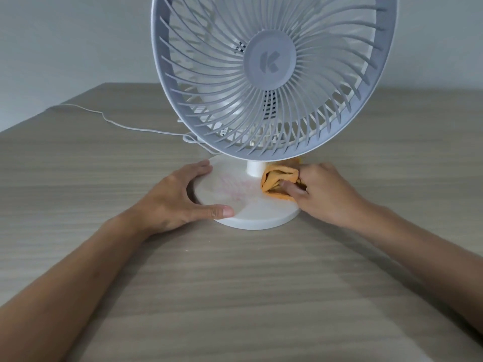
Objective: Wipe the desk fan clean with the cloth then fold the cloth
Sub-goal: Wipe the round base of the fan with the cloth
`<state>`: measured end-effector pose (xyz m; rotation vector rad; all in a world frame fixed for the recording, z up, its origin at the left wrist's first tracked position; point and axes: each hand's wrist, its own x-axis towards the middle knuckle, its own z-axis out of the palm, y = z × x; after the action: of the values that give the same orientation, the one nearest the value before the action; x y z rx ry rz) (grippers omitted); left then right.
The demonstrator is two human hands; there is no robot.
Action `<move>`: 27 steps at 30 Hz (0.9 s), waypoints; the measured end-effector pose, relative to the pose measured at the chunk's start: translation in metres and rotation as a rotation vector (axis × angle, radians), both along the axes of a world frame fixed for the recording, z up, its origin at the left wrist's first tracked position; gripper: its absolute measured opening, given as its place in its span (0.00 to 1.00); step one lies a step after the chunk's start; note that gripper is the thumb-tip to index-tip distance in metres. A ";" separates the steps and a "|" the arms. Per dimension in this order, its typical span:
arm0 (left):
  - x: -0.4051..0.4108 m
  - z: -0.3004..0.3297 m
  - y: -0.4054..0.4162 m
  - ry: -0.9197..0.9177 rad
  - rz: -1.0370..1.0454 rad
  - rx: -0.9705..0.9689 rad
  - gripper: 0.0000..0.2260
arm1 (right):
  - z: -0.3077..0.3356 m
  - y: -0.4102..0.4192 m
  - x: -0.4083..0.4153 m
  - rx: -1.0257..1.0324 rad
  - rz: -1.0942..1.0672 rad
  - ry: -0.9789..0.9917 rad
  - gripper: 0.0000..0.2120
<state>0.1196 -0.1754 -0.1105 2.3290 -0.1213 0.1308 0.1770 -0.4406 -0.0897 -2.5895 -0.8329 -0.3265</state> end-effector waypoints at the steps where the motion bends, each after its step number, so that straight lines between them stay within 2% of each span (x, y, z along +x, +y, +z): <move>1: 0.000 0.000 0.000 0.001 0.002 0.004 0.54 | 0.001 0.000 -0.008 0.004 0.041 -0.018 0.06; 3: 0.000 0.000 0.001 0.001 0.004 0.012 0.55 | 0.001 0.006 -0.023 0.008 0.090 -0.015 0.15; 5: -0.001 0.002 0.002 0.003 -0.002 0.025 0.57 | 0.000 0.014 -0.029 -0.009 0.113 0.003 0.18; 15: -0.003 0.012 0.014 0.071 -0.125 0.055 0.63 | -0.001 0.064 -0.027 -0.101 0.111 0.044 0.20; 19: -0.003 0.011 0.014 0.075 -0.109 0.093 0.64 | 0.001 0.076 -0.027 -0.159 0.103 0.066 0.18; 22: -0.004 0.009 0.011 0.068 -0.065 0.116 0.66 | 0.003 0.070 -0.027 -0.114 0.160 0.075 0.21; 27: -0.006 0.007 0.010 0.038 -0.034 0.160 0.63 | 0.008 0.034 -0.037 -0.062 0.310 0.095 0.21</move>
<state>0.1135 -0.1651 -0.1035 2.4858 -0.1577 0.0621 0.1395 -0.4065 -0.0815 -2.4579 -1.2037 -0.0874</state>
